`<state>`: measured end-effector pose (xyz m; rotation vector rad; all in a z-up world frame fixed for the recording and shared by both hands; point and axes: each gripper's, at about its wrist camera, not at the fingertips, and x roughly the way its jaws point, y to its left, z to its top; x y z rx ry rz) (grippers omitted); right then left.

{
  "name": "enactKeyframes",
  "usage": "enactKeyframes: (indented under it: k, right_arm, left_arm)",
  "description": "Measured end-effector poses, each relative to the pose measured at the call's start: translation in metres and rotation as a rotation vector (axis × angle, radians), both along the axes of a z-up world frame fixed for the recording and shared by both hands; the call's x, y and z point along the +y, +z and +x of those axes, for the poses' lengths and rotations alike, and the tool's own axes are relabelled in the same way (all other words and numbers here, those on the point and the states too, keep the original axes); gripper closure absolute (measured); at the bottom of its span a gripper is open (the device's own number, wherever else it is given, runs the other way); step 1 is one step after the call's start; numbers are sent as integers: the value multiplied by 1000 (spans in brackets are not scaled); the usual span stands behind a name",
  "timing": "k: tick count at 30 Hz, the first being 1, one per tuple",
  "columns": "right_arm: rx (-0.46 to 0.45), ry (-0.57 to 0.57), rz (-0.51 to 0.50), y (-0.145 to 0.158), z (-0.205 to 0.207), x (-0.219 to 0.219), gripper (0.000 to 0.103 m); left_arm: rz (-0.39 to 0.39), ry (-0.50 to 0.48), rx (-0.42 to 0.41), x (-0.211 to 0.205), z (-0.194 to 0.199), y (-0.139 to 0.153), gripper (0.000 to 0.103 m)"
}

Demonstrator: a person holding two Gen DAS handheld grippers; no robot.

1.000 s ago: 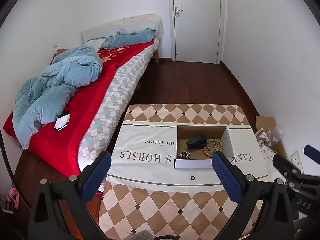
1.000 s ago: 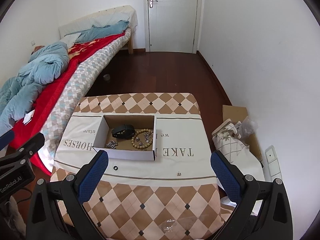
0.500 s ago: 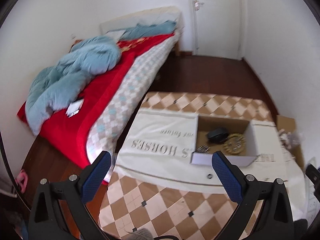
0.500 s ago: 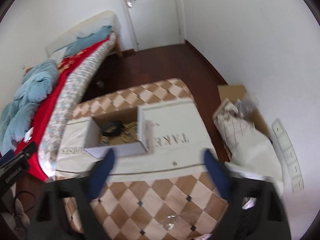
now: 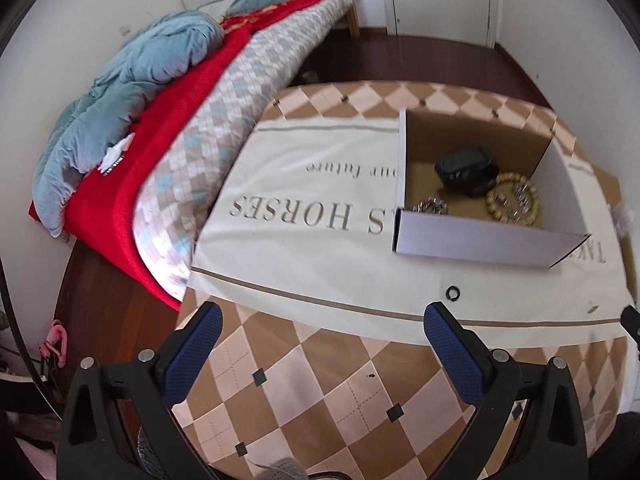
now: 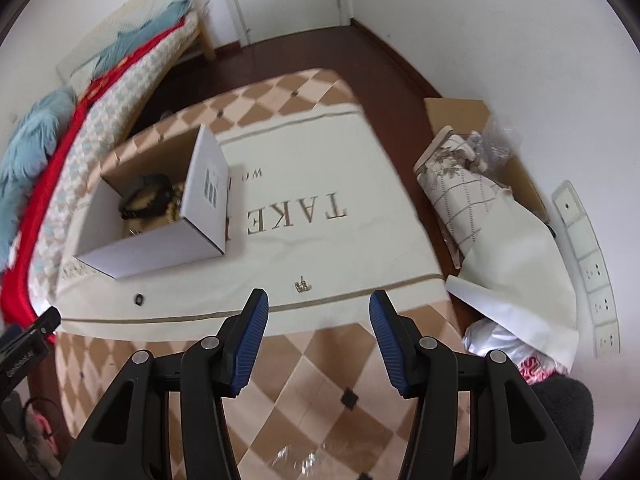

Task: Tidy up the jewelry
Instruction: 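Grasp the tiny gold stud with the right tool while the left tool approaches the black ring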

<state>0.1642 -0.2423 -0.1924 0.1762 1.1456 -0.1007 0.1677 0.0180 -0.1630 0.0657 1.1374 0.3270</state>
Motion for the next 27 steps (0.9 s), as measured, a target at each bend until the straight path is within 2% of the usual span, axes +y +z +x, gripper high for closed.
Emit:
enactKeyframes:
  k: [5, 9, 16, 21, 24, 27]
  right_arm:
    - [56, 40, -52, -35, 20, 14, 48]
    - [91, 62, -97, -54, 27, 22, 60]
    - [59, 103, -125, -50, 30, 33, 82]
    - [49, 106, -117, -50, 29, 35, 93]
    - [46, 104, -103, -51, 27, 33, 94]
    - [45, 100, -87, -51, 26, 30, 94]
  left_arm:
    - [1, -9, 47, -4, 14, -21, 0]
    - [-2, -25, 66, -9, 19, -30, 0]
    - [1, -50, 75, -17, 25, -34, 0]
    - [3, -46, 66, -15, 27, -32, 0]
    - [-4, -52, 62, -15, 27, -32, 0]
    - [-56, -67, 63, -16, 27, -34, 1]
